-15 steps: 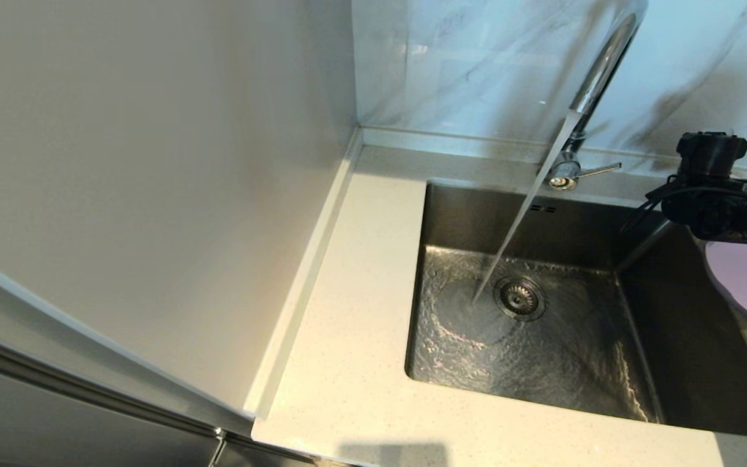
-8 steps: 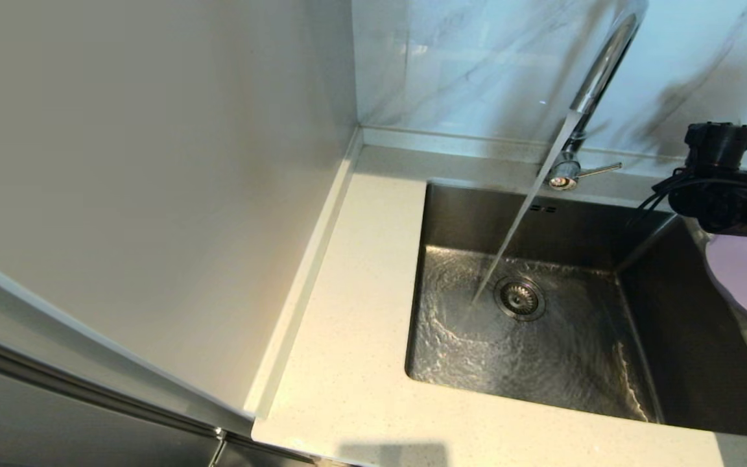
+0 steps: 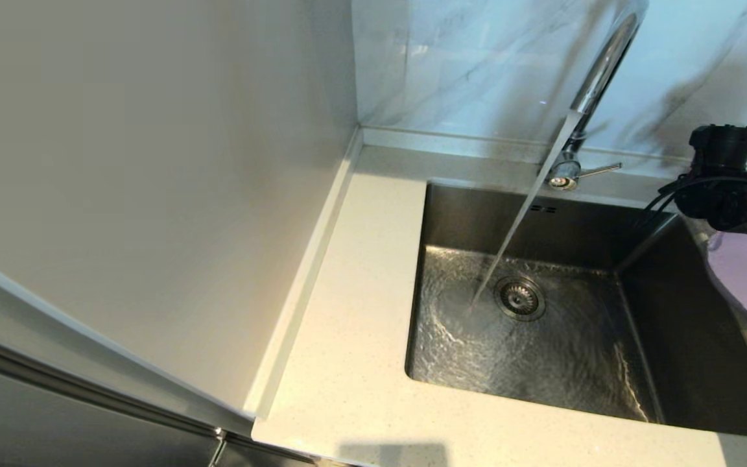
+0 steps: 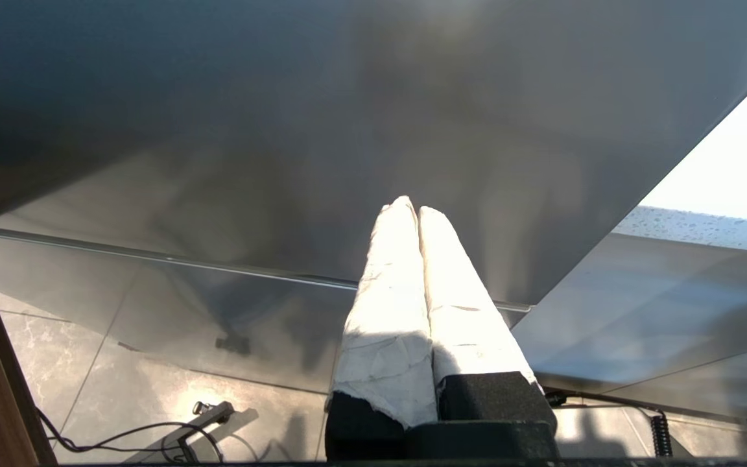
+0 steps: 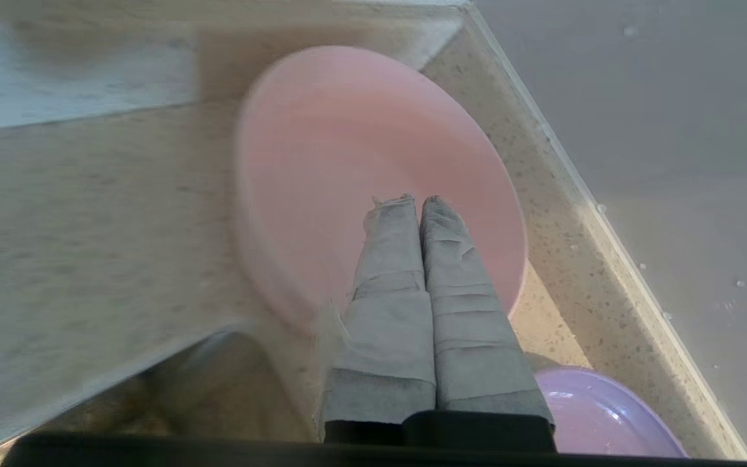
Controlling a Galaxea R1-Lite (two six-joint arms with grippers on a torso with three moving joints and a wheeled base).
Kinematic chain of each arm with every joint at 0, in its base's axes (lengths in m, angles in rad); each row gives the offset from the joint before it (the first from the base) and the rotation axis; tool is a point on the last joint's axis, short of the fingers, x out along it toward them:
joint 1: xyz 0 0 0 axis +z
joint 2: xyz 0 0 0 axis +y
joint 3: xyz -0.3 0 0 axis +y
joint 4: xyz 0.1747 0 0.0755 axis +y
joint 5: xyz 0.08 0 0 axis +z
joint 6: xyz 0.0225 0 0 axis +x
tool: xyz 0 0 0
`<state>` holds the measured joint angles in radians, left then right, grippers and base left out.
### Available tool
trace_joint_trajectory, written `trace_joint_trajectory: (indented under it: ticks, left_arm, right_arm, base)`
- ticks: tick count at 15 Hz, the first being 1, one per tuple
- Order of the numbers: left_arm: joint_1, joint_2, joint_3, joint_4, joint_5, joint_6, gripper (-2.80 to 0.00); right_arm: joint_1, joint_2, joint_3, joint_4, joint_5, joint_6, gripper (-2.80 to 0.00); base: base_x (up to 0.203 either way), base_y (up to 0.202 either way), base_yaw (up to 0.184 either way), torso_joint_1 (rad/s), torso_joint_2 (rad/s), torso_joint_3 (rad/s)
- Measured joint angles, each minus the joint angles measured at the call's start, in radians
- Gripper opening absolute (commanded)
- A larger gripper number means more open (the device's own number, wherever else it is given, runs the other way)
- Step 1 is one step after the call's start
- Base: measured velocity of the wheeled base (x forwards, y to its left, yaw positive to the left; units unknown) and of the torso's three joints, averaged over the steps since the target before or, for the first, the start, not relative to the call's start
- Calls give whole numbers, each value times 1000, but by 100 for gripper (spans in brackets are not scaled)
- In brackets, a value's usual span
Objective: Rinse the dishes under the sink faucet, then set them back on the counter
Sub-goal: Pick up the bowl
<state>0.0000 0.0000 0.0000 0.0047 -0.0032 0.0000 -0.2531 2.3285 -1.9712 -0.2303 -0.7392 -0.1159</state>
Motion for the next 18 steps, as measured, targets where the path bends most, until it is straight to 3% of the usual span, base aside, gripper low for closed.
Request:
trace_joint_trajectory:
  ticks: [5, 12, 18]
  left_arm:
    - [0, 0, 0, 0, 0, 0, -280]
    - [0, 0, 0, 0, 0, 0, -280]
    - [0, 0, 0, 0, 0, 0, -280]
  right_arm:
    - [-38, -11, 4, 58, 77, 37, -280]
    - [-33, -46, 6, 242, 179, 225, -280]
    - [-17, -68, 0, 231, 183, 227, -280]
  base:
    - [0, 0, 0, 0, 0, 0]
    - [0, 0, 0, 0, 0, 0]
    - [0, 0, 0, 0, 0, 0]
